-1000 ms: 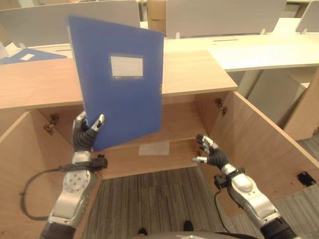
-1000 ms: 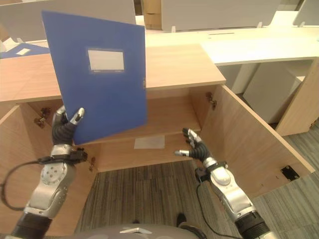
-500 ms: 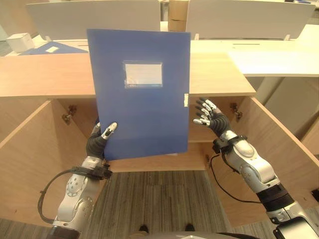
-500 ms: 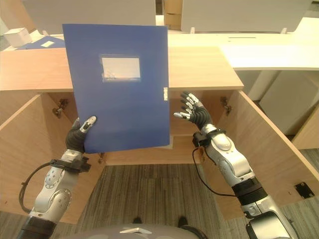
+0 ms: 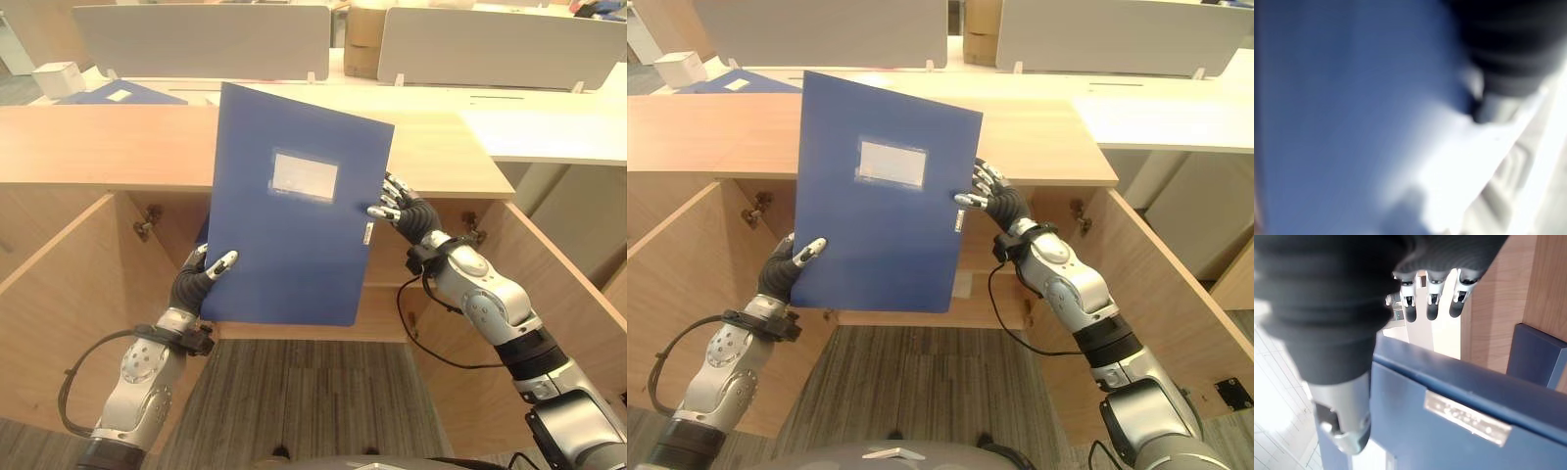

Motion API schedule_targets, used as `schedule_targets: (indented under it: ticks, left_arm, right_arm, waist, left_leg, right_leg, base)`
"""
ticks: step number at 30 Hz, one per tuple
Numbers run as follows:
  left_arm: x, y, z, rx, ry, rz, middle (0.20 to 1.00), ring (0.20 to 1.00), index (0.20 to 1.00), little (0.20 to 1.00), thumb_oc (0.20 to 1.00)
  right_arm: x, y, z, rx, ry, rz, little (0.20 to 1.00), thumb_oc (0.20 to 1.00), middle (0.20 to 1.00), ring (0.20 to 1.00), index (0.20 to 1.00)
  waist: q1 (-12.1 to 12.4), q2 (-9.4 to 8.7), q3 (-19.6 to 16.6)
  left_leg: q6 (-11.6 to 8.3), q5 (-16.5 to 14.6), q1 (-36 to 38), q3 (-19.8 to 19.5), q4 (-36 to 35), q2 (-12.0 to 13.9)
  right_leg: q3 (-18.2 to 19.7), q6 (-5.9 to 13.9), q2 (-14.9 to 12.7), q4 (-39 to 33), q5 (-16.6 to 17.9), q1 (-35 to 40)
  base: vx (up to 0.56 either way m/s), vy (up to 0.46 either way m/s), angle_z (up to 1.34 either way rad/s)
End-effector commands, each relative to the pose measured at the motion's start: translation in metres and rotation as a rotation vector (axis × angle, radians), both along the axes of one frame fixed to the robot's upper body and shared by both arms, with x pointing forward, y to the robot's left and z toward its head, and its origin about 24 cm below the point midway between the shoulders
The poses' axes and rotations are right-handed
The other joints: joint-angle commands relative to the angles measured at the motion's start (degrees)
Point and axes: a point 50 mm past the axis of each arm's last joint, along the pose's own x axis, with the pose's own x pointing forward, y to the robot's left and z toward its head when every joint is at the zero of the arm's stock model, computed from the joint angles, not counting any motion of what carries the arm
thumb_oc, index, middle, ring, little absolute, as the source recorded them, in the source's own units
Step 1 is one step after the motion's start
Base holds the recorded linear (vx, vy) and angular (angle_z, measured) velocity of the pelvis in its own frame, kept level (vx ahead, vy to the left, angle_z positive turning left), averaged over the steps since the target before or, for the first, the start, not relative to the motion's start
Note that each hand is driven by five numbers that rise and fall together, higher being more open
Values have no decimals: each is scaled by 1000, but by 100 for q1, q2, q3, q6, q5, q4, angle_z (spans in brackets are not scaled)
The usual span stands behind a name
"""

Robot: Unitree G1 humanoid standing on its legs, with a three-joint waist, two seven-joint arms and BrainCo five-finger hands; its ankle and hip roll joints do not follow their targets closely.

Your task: Put the empty folder in the office cabinet

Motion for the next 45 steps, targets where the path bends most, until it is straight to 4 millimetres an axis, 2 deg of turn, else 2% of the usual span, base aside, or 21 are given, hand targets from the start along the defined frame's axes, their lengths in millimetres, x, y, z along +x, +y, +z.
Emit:
schedule_targets:
  ticks: [1, 11, 18, 29, 30, 31, 37, 38, 39, 40, 41, 45]
  left_arm:
    - [18, -2, 35, 96, -185, -43, 200, 200, 200, 200, 200]
    - [21, -17, 36, 76, -202, -94, 200, 200, 200, 200, 200]
    - [27, -30, 44, -53, -251, -65, 200, 200, 200, 200, 200]
    - [32, -36, 50, -98, -290, 17, 200, 200, 200, 200, 200]
    - [32, -36, 50, -98, -288, 15, 200, 200, 200, 200, 200]
    - [32, -36, 50, -97, -285, 11, 200, 200, 200, 200, 200]
    - [32, -37, 44, -97, -241, 22, 200, 200, 200, 200, 200]
    - [32, -36, 43, -95, -237, 28, 310, 310, 310, 310, 310]
    - [32, -36, 42, -91, -235, 38, 479, 479, 479, 479, 479]
    - [32, -35, 41, -78, -233, 51, 586, 586, 586, 586, 586]
    - [32, -34, 39, -71, -229, 60, 1000, 1000, 1000, 1000, 1000]
    - [27, -26, 34, -76, -216, 148, 1000, 1000, 1000, 1000, 1000]
  right_arm:
    - [12, 9, 33, 39, -85, 15, 1000, 1000, 1000, 1000, 1000]
    - [10, 29, 29, 65, -40, 73, 1000, 1000, 1000, 1000, 1000]
    - [7, 46, 18, 88, 11, 82, 1000, 1000, 1000, 1000, 1000]
    - [0, 52, 7, 95, 26, 104, 1000, 1000, 1000, 1000, 1000]
    - [-1, 52, 6, 91, 22, 102, 244, 244, 244, 244, 244]
    - [-1, 52, 5, 85, 16, 101, 200, 200, 200, 200, 200]
    - [-1, 44, 1, 36, -27, 49, 200, 200, 200, 200, 200]
    - [0, 42, 1, 3, -53, 32, 200, 200, 200, 200, 200]
    - [1, 40, 2, -27, -81, 17, 200, 200, 200, 200, 200]
    - [2, 38, 3, -53, -104, 6, 200, 200, 200, 200, 200]
    - [2, 35, 3, -80, -130, -11, 200, 200, 200, 200, 200]
    - [-1, 19, -1, -184, -199, -67, 200, 200, 200, 200, 200]
  waist:
    - [46, -162, -118]
    - [17, -149, -121]
    - [0, -178, -133]
    - [-41, -237, -104]
    - [-44, -238, -103]
    - [-47, -238, -102]
    - [-73, -228, -73]
    - [-71, -230, -69]
    - [-70, -230, -64]
    - [-69, -229, -60]
    - [-68, -231, -48]
    - [-61, -236, 4]
  left_leg:
    - [241, -611, -15, 147, -16, -315]
    - [244, -617, 1, 185, -16, -303]
    - [242, -620, 5, 189, -16, -303]
    - [255, -638, 16, 181, -16, -307]
    - [257, -639, 19, 180, -16, -308]
    - [258, -640, 21, 179, -16, -307]
    - [272, -653, 38, 184, -16, -314]
    - [276, -657, 43, 180, -16, -318]
    - [279, -659, 43, 179, -16, -321]
    - [282, -661, 42, 177, -16, -323]
    - [286, -664, 43, 172, -16, -327]
    - [307, -682, 33, 145, -16, -349]
  right_leg:
    - [-143, 250, -187, -14, -350, 144]
    - [-129, 236, -182, -14, -354, 146]
    - [-130, 222, -184, -14, -351, 152]
    - [-114, 210, -183, -14, -351, 164]
    - [-112, 210, -181, -14, -352, 166]
    - [-113, 210, -181, -14, -351, 168]
    - [-108, 210, -184, -14, -350, 179]
    - [-109, 207, -184, -14, -350, 183]
    - [-110, 206, -185, -14, -349, 184]
    - [-112, 207, -187, -14, -348, 184]
    - [-118, 207, -191, -14, -347, 186]
    - [-127, 224, -210, -14, -339, 183]
  base:
    - [0, 0, 0]
    - [0, 0, 0]
    - [0, 0, 0]
    - [0, 0, 0]
    - [0, 0, 0]
    - [0, 0, 0]
    - [0, 0, 0]
    - [0, 0, 0]
    - [0, 0, 0]
    - [0, 0, 0]
    - [0, 0, 0]
    - [0, 0, 0]
